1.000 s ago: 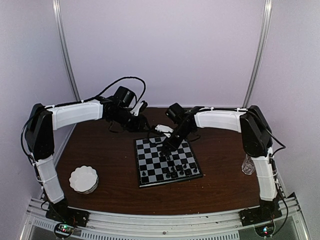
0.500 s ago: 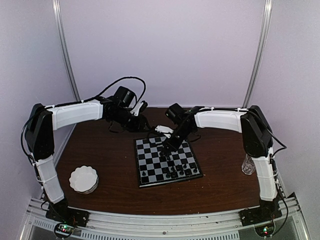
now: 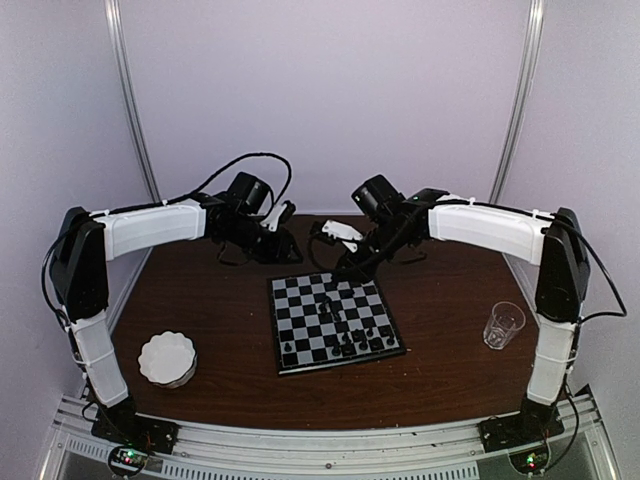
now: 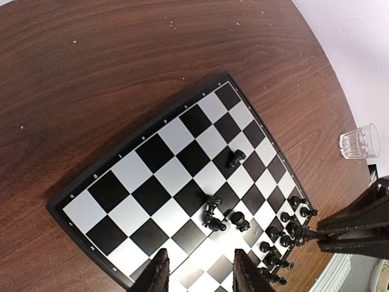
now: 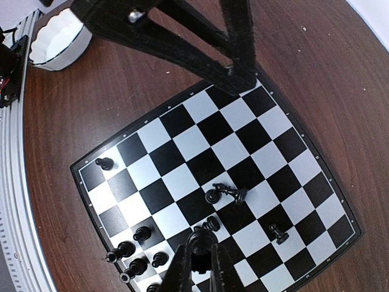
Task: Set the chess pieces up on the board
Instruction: Place the rook at h8, then pick up the knight from the chessboard, then pass from the right arm to the left
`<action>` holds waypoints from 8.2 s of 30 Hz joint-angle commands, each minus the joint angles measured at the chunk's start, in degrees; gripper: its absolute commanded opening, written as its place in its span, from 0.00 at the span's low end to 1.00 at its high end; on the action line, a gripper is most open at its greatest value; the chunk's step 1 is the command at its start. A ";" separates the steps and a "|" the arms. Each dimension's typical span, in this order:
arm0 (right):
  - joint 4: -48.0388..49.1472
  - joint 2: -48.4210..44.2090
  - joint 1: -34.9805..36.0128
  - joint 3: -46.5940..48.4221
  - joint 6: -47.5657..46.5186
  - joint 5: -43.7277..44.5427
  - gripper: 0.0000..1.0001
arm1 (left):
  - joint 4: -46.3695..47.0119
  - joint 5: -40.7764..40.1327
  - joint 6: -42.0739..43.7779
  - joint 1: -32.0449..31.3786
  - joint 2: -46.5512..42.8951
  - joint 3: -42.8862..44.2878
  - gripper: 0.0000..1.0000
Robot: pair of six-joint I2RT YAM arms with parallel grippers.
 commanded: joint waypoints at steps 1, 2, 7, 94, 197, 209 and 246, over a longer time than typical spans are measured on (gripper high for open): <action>0.87 -1.15 1.04 -1.98 -1.92 -3.34 0.08 | 1.77 -0.89 0.21 0.12 -1.66 0.34 0.36; 0.81 -1.38 1.56 -2.11 -2.54 -3.48 0.08 | 1.67 -1.21 0.39 0.19 -1.83 0.38 0.36; 0.55 -1.74 5.62 -2.94 -6.08 -3.75 0.08 | 1.43 -2.45 0.73 0.37 -2.64 0.42 0.36; -2.91 -0.72 8.41 -0.06 -9.44 5.21 0.26 | 2.03 -3.84 1.25 1.87 -5.43 -0.36 0.36; 4.39 6.87 2.48 -7.71 -7.68 7.65 0.07 | 6.15 5.22 0.40 -1.47 -2.78 -1.23 0.37; 3.09 2.07 2.35 -8.07 -7.71 7.31 0.05 | 8.94 9.06 -2.31 -1.43 -1.62 -2.29 0.37; 0.08 -6.68 -0.41 -3.28 -3.92 4.87 0.05 | 45.28 31.93 -35.30 -3.18 6.62 -11.97 0.43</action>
